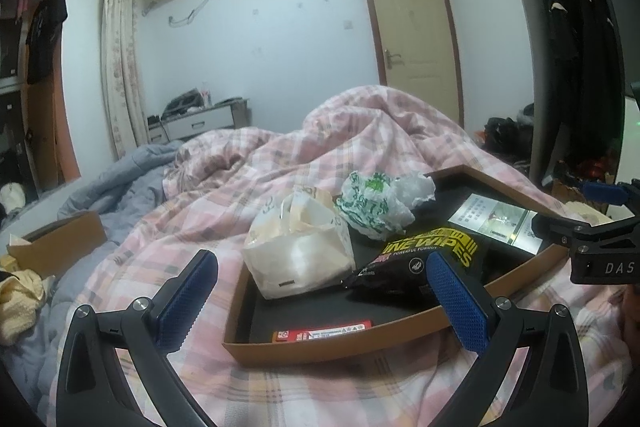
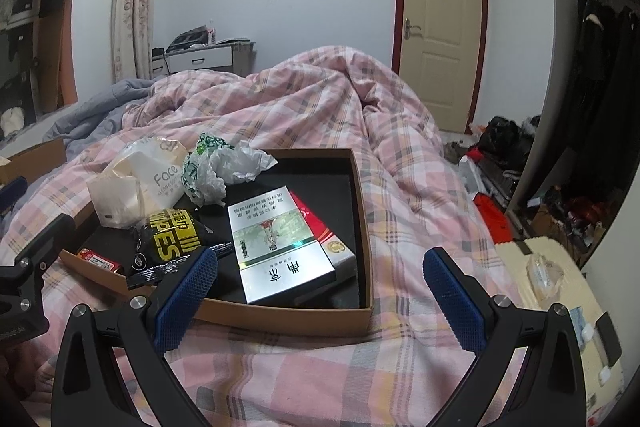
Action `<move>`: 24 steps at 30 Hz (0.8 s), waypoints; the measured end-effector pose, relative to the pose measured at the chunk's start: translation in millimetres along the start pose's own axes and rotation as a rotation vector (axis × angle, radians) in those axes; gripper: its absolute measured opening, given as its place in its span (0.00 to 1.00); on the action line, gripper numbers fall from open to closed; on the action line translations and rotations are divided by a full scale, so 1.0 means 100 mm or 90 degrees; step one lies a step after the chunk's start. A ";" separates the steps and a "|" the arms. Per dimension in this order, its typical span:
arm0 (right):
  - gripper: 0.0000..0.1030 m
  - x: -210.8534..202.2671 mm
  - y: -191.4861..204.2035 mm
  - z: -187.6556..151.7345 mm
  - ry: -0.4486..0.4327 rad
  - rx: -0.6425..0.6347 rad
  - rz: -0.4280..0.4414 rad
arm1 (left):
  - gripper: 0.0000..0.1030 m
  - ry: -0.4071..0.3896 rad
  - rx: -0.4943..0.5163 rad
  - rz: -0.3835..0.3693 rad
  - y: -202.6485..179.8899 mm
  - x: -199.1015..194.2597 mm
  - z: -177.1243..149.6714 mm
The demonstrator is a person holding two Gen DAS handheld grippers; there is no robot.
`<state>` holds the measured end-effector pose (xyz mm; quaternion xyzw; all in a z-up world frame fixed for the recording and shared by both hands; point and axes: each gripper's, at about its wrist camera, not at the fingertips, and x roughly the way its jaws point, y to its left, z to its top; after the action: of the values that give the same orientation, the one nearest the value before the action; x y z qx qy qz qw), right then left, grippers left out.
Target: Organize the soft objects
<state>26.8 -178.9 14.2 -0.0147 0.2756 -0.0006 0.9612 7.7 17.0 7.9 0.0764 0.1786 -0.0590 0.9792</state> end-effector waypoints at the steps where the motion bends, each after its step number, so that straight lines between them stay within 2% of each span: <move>1: 0.99 0.00 -0.01 0.00 0.002 0.004 0.002 | 1.00 0.003 -0.003 -0.002 0.01 0.01 0.00; 24: 0.99 0.04 -0.02 -0.02 0.025 0.003 0.038 | 1.00 0.021 -0.021 -0.015 0.05 0.06 0.00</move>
<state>29.3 -181.1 10.7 -0.0041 0.2943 0.0274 0.9553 14.1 21.7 6.1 0.0594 0.1968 -0.0665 0.9764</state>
